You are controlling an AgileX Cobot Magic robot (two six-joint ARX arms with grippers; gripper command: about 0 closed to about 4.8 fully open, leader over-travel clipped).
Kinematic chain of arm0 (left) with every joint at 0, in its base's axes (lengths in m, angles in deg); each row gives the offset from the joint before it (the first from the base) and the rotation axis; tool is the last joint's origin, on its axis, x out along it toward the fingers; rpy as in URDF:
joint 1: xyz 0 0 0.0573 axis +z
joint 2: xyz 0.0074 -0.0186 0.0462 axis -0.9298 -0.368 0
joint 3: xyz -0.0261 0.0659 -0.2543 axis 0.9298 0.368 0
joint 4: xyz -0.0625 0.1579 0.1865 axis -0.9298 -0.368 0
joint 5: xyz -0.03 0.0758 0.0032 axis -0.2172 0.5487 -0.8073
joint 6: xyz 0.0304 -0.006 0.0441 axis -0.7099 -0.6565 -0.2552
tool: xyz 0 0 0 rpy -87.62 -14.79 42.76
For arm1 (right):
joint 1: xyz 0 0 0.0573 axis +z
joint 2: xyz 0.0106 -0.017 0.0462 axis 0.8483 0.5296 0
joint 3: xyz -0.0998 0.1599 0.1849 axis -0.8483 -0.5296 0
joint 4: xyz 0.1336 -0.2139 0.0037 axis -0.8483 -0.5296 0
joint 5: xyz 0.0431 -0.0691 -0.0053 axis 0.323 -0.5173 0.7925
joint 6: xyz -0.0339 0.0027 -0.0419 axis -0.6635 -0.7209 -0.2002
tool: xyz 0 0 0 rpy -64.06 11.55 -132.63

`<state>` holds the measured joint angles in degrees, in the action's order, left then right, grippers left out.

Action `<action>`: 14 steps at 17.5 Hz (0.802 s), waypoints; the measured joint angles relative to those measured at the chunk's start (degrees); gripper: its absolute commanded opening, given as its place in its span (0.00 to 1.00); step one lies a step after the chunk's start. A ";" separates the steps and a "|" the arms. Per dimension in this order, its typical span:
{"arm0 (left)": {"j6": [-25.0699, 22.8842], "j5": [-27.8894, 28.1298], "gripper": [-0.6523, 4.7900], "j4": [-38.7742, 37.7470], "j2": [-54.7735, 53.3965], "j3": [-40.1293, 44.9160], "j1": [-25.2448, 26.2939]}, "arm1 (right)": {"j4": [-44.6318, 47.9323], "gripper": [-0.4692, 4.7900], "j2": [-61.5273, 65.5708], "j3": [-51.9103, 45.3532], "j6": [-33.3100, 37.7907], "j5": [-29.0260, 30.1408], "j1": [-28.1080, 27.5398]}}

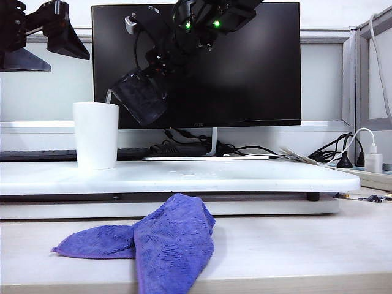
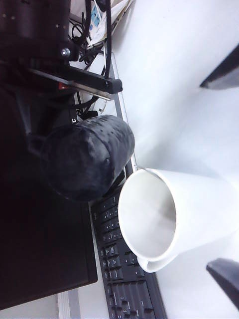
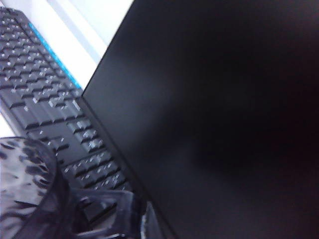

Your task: Carefully pick up the black cup and pour some water from the black cup into the white cup.

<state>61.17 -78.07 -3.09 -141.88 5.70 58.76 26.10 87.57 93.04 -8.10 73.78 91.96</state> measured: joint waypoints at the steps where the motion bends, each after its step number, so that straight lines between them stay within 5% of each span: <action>1: 0.00 0.00 1.00 -0.07 0.00 0.00 0.00 | 0.42 0.08 0.00 0.00 -0.52 -0.02 0.04; 14: 0.00 0.00 1.00 -0.59 0.00 0.00 0.00 | 3.87 0.08 0.00 0.68 -11.08 3.08 0.74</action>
<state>61.17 -78.07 -3.68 -141.88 5.70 58.76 29.97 87.57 93.71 -19.18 76.86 92.70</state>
